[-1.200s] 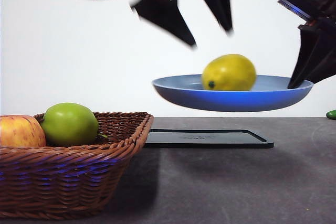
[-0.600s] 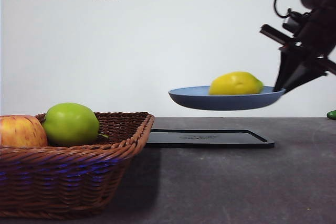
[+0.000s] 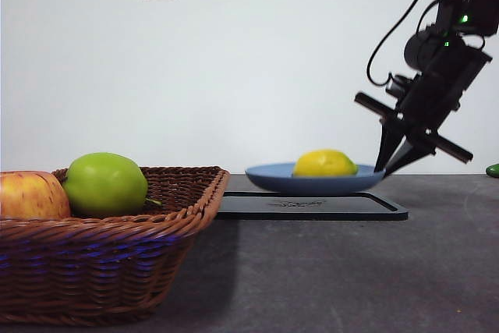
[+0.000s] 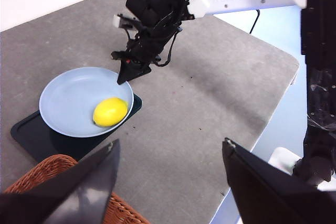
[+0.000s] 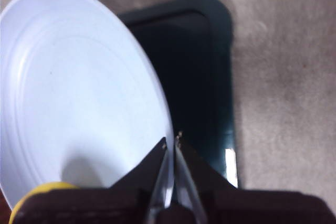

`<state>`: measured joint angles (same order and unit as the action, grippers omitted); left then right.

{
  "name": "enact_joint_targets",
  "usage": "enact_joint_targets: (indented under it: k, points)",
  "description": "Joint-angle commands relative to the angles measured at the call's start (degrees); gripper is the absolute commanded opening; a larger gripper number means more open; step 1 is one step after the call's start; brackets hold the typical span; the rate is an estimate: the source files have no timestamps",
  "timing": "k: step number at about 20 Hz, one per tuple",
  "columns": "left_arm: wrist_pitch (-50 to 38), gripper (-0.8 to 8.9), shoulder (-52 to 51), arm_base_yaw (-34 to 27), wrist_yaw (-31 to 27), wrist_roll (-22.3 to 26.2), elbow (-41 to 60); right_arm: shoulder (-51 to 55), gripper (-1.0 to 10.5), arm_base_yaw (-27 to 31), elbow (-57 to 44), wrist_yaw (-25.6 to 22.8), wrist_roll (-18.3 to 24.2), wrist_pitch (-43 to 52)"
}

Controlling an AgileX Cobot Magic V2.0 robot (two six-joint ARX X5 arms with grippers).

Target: Take the lemon from the basket,put the lemon in the plate,hand out the plate

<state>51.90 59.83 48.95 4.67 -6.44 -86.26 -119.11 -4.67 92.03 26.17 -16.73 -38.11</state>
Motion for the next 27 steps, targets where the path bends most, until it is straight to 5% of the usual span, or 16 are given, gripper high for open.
enact_joint_targets:
  k: [1,7,14,21,24,27]
  points:
    - [-0.4,3.37,0.7,0.5,-0.2,0.6,-1.1,-2.1,0.0,0.1,1.8,0.7,-0.5,0.3]
    - [-0.3,3.37,0.7,0.5,-0.2,0.6,-1.1,-4.0,0.1,0.1,1.8,0.4,0.2,0.2]
    - [-0.4,3.37,0.7,0.5,-0.6,0.7,-1.1,-3.6,2.0,1.2,1.9,0.5,2.3,-0.1]
    - [-5.0,3.29,4.6,0.5,-6.1,6.7,-1.1,9.5,1.9,5.8,1.9,1.0,8.7,-11.1]
    - [-7.1,2.05,9.3,0.0,-9.1,9.5,-1.1,17.7,1.8,5.9,1.9,2.5,9.8,-15.6]
    - [-7.4,0.19,14.1,-2.0,-10.6,11.2,-1.1,26.6,0.1,3.9,1.9,8.3,13.0,-16.2]
